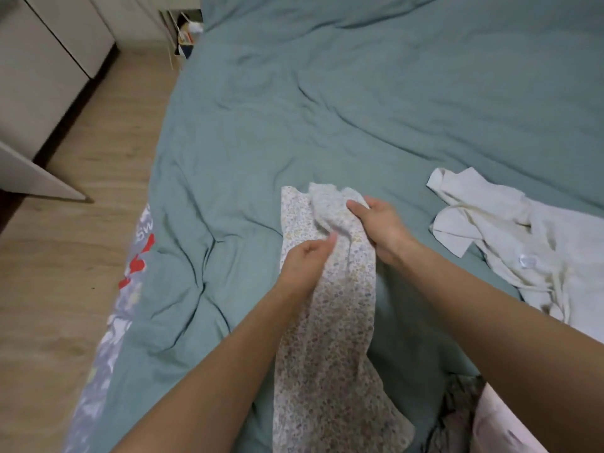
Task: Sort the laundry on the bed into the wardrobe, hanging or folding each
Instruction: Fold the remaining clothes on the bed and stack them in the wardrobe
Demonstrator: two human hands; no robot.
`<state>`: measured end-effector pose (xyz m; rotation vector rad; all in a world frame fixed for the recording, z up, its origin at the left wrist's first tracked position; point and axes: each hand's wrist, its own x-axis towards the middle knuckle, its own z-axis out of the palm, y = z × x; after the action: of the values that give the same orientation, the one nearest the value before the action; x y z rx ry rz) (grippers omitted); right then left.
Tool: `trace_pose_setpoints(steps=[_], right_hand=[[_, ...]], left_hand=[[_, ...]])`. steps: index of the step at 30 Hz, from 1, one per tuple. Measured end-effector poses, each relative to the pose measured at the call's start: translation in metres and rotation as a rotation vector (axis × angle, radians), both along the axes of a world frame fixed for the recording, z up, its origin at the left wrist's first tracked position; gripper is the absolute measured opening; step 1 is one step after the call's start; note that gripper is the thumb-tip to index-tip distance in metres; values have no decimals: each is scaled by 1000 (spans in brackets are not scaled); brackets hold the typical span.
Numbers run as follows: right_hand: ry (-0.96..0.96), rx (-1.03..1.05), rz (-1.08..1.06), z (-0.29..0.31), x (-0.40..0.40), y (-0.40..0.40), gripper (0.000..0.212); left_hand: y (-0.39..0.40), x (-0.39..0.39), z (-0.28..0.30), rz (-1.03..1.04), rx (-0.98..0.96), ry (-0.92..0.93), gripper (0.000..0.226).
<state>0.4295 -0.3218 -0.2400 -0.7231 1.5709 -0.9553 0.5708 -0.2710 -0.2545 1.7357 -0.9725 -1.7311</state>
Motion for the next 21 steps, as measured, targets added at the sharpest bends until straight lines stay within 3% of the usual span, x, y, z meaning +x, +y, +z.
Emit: trace_pose_setpoints(steps=[3, 5, 9, 12, 15, 16, 17, 21], right_hand=[[-137, -85, 168, 12, 19, -5, 23], [-113, -117, 264, 16, 29, -5, 22], [13, -144, 212, 14, 38, -4, 13], [-61, -57, 114, 11, 41, -10, 14], [-370, 22, 41, 13, 44, -21, 8], [-384, 46, 14, 10, 44, -25, 8], [-297, 68, 0, 2, 44, -29, 11], [559, 40, 189, -37, 34, -37, 19]], left_hand=[[-28, 5, 9, 294, 96, 358, 51], [-44, 13, 14, 378, 68, 516, 48], [-60, 30, 22, 533, -107, 348, 26], [-74, 40, 28, 485, -144, 193, 16], [-101, 50, 29, 464, -18, 387, 26], [-109, 51, 27, 451, 28, 405, 28], [-114, 51, 21, 423, 53, 359, 26], [-110, 45, -20, 182, -10, -61, 7]])
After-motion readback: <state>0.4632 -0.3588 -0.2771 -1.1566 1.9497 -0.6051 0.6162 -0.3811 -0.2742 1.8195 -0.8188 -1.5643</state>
